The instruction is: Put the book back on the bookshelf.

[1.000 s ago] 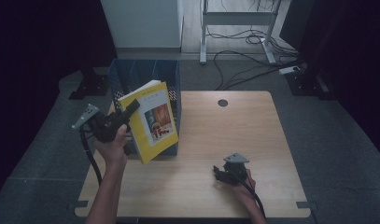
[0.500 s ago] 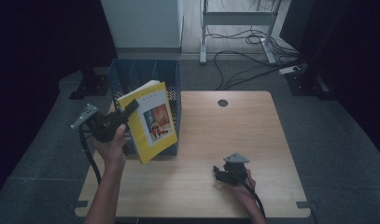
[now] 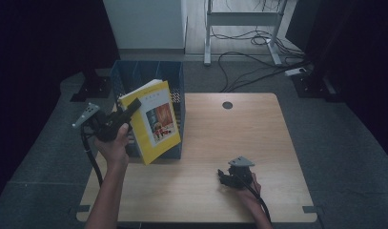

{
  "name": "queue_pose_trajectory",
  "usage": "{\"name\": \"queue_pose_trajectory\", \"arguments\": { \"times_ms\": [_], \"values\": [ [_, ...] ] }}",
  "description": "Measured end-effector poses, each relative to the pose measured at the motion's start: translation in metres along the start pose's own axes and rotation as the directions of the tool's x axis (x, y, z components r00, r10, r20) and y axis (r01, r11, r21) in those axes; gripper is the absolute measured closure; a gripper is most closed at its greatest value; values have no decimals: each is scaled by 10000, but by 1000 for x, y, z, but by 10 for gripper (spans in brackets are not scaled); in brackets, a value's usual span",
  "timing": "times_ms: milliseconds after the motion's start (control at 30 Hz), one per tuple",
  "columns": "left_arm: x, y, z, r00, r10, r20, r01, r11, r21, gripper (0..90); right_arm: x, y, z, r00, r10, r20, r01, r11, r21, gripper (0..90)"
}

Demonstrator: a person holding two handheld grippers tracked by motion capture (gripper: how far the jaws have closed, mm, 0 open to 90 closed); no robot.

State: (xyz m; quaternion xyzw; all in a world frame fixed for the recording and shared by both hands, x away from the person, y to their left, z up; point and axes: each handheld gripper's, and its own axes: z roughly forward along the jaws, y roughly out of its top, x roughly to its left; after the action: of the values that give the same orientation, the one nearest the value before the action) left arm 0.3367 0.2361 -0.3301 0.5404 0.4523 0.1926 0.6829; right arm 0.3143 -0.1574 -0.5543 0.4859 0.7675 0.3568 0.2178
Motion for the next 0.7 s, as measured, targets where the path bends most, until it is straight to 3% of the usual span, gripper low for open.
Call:
{"name": "queue_pose_trajectory", "arguments": {
  "times_ms": [700],
  "values": [
    [6, 5, 14, 9992, 73, -386, -67, 9999, 159, 751, 0, 0, 0, 10000, 19, 19, -19, 10000, -16, 291]
  ]
}}
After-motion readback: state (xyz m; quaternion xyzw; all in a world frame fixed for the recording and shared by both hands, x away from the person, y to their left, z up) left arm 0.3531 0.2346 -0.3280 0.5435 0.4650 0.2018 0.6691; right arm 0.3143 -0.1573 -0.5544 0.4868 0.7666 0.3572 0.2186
